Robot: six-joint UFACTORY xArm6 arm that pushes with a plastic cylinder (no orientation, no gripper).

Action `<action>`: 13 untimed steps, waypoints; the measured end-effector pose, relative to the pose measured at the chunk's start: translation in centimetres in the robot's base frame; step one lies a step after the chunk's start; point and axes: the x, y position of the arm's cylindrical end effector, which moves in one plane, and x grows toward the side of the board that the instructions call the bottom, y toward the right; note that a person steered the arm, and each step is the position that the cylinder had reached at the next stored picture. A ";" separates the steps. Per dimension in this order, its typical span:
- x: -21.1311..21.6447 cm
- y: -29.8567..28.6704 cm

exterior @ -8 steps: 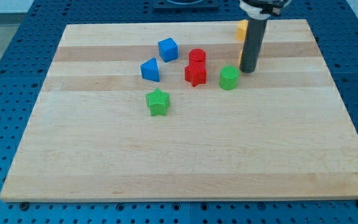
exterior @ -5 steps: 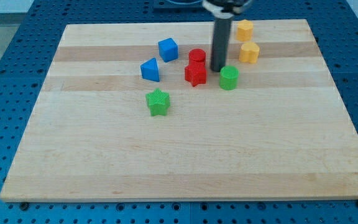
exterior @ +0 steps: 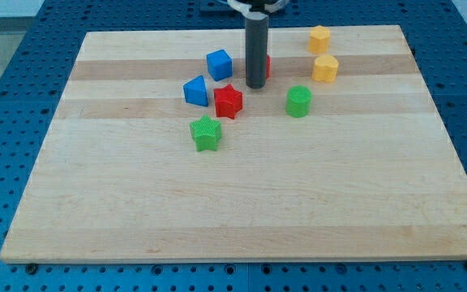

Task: Separate the red and the blue blocks separately from each other

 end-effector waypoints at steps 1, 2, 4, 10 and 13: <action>-1.1 0.9; -1.1 -0.2; -1.2 -7.2; 2.7 -9.4; 2.9 -12.8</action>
